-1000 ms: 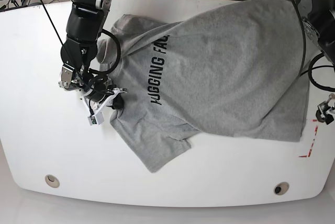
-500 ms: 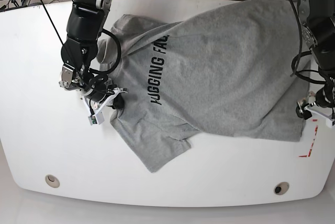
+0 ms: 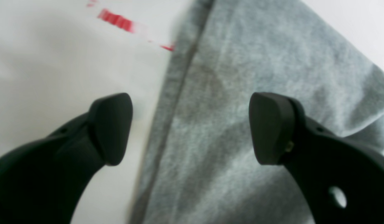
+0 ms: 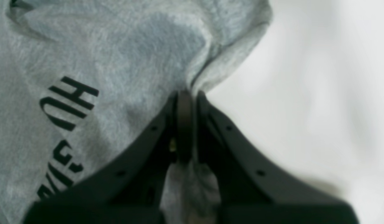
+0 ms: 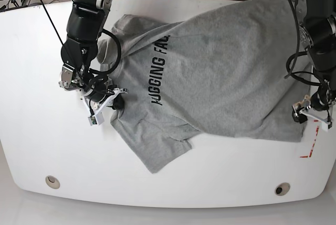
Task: Fold the T-shirt properly
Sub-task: 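Grasp the opposite shirt edge with the left gripper near the red tape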
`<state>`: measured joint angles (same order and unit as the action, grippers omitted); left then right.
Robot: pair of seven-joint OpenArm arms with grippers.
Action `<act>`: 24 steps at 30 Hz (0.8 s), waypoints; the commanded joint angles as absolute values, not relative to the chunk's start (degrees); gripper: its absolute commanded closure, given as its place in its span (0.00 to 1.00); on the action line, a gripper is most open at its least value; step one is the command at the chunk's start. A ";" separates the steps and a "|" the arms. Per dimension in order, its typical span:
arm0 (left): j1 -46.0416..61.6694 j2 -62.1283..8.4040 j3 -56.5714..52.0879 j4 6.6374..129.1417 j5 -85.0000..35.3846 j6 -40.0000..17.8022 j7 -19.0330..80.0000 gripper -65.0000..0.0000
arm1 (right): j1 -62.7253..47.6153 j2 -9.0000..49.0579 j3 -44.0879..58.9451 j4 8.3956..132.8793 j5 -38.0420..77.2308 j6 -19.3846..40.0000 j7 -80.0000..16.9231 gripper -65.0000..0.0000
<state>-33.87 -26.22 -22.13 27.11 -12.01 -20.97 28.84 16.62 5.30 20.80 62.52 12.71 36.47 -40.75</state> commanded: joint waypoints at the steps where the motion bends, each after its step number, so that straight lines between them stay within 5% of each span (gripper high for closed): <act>1: -35.03 -25.45 -22.02 27.82 -12.70 -21.23 28.79 0.15 | 17.54 5.67 20.88 63.16 12.26 36.62 -41.54 1.00; 12: -36.09 -22.29 -21.93 28.00 -12.53 -21.23 26.86 0.20 | 16.22 5.49 20.88 66.86 12.26 36.70 -41.63 1.00; 24: -36.70 -22.11 -20.26 27.82 -12.26 -20.88 24.13 0.74 | 14.64 5.41 20.70 68.97 12.26 36.70 -41.71 1.00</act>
<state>-35.05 -21.06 -21.21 27.14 -11.94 -20.80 24.97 13.54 4.95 20.73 67.85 12.05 36.45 -42.06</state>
